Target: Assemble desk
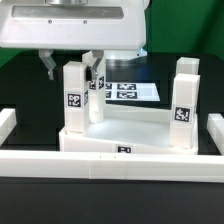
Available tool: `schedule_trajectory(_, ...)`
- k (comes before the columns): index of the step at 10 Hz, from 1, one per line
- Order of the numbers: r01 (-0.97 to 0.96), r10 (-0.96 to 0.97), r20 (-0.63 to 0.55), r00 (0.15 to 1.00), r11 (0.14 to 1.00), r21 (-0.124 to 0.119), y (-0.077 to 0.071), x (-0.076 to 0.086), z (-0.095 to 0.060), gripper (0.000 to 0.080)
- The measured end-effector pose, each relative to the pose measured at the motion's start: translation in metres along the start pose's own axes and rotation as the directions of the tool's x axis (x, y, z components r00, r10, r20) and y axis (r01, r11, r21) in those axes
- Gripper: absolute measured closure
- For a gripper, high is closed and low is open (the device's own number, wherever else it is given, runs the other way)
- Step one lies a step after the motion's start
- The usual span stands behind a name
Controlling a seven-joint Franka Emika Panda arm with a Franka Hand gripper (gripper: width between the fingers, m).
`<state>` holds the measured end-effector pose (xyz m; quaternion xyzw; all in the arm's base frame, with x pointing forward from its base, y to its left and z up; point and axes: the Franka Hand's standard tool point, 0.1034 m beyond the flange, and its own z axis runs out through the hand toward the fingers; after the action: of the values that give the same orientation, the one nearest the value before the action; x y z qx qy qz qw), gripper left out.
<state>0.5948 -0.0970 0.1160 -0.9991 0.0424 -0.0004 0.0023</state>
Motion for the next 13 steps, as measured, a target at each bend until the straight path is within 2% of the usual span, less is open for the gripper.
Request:
schedule_trajectory(1, 0.0, 0.0, 0.0, 1.0, 1.0, 0.0, 0.0, 0.0, 0.0, 0.0511)
schedule_trajectory(5, -0.038, 0.038, 0.0, 0.999, 0.999, 0.001, -0.0002, 0.0, 0.0, 0.0511)
schedule_trajectory(7, -0.175, 0.175, 0.0, 0.985, 0.984, 0.007, -0.0015, 0.0, 0.0002, 0.0511)
schedule_trajectory(8, -0.243, 0.243, 0.002, 0.97, 0.97, 0.019, -0.0022, -0.0003, 0.0006, 0.0511)
schedule_trajectory(11, -0.517, 0.516, 0.02, 0.856, 0.854, 0.055, -0.0051, -0.0004, 0.0013, 0.0511)
schedule_trajectory(13, -0.658, 0.657, 0.043, 0.753, 0.749, 0.078, -0.0054, -0.0006, 0.0017, 0.0511)
